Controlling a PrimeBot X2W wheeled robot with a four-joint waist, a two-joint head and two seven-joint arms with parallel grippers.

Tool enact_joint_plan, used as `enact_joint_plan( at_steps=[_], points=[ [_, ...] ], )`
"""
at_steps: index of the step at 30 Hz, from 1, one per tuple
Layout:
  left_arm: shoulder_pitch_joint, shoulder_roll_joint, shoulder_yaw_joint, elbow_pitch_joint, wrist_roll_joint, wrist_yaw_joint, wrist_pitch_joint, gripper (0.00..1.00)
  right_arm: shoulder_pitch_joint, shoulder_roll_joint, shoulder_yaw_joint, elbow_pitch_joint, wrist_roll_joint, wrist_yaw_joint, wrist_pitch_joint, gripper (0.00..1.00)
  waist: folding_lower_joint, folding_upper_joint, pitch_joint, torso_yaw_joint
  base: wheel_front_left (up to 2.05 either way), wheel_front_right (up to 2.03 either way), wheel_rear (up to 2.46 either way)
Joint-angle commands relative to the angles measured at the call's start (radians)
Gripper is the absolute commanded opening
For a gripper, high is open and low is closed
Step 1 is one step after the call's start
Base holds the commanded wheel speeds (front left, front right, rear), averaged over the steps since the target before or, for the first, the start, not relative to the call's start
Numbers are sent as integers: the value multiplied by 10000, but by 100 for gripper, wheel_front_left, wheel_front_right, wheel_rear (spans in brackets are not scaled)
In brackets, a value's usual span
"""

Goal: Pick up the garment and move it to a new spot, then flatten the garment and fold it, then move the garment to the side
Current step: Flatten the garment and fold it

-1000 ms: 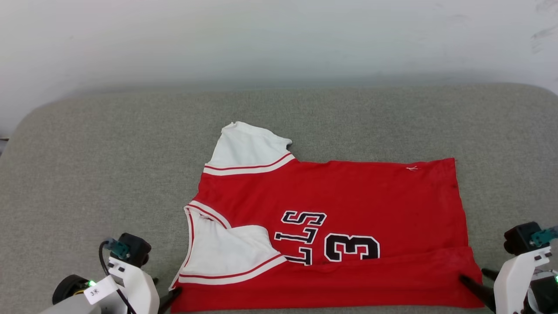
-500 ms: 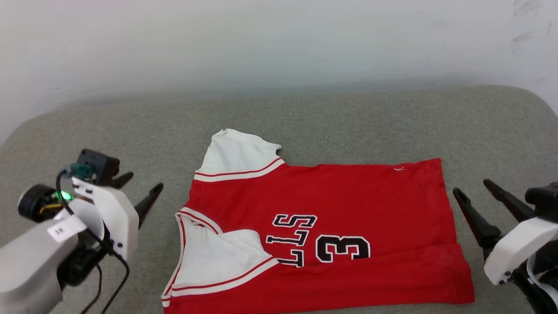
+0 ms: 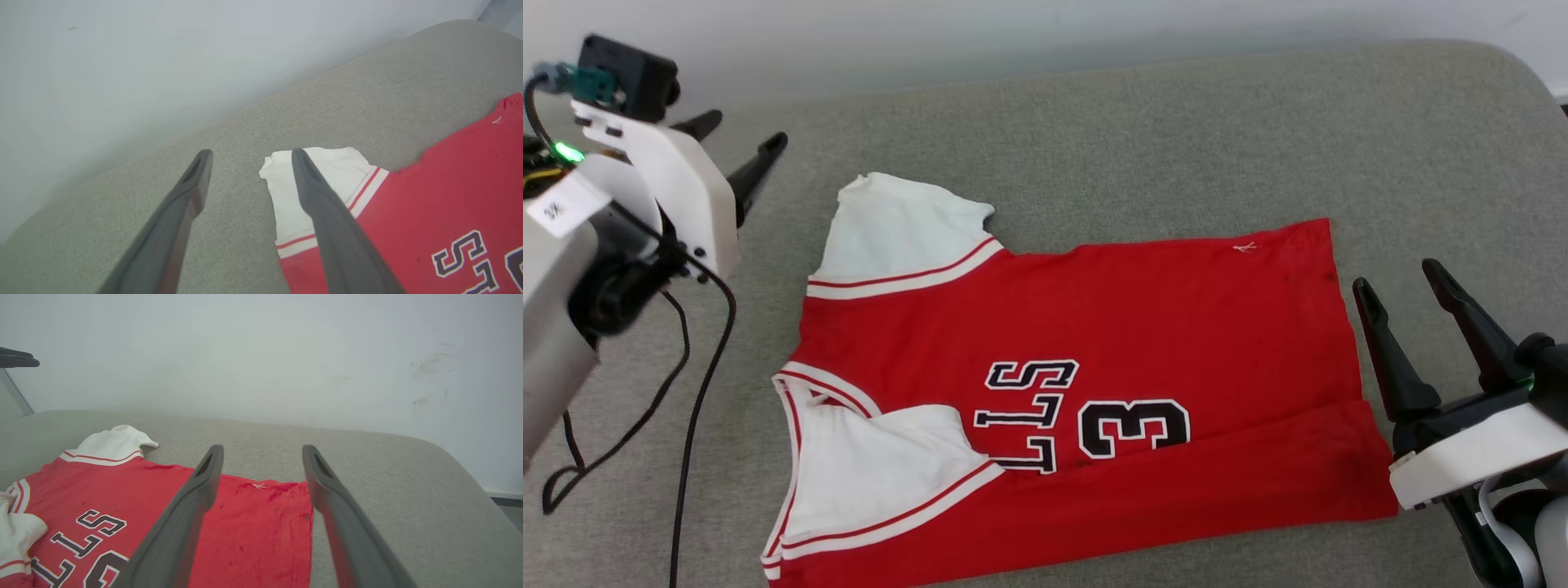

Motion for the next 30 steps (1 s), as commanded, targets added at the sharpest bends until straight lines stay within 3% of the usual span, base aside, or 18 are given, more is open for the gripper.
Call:
enact_joint_plan(
  at_steps=[1,10,16,28,29,30],
  points=[
    [-451,-64,71,271,-105,-89,414,100,-33,123,20,-187,-168,-8,64,100,-1,-1,721,-401,0,0,0],
    [-2529,-372,-341,1345,-472,-794,3672,100,-577,239,273,-731,-525,-8,166,100,-1,-1,2017,-885,0,0,0],
    [-3321,-445,-722,1680,-648,-1013,5333,100,-775,377,317,-882,-563,-8,158,100,-1,-1,2662,-1041,0,0,0],
    [-3373,-699,-1384,2184,-450,-1145,6047,100,-1243,574,499,-699,-562,-8,-6,100,-1,-1,3459,-1163,0,0,0],
    [-3308,-697,-1515,2207,-418,-1160,6111,40,-1294,578,494,-666,-557,-8,-7,100,-1,-1,3471,-1158,0,0,0],
    [-3230,-693,-1613,2235,-429,-1174,6176,0,-1318,583,485,-644,-543,-8,-13,100,-1,-1,3473,-1155,0,0,0]
  ],
)
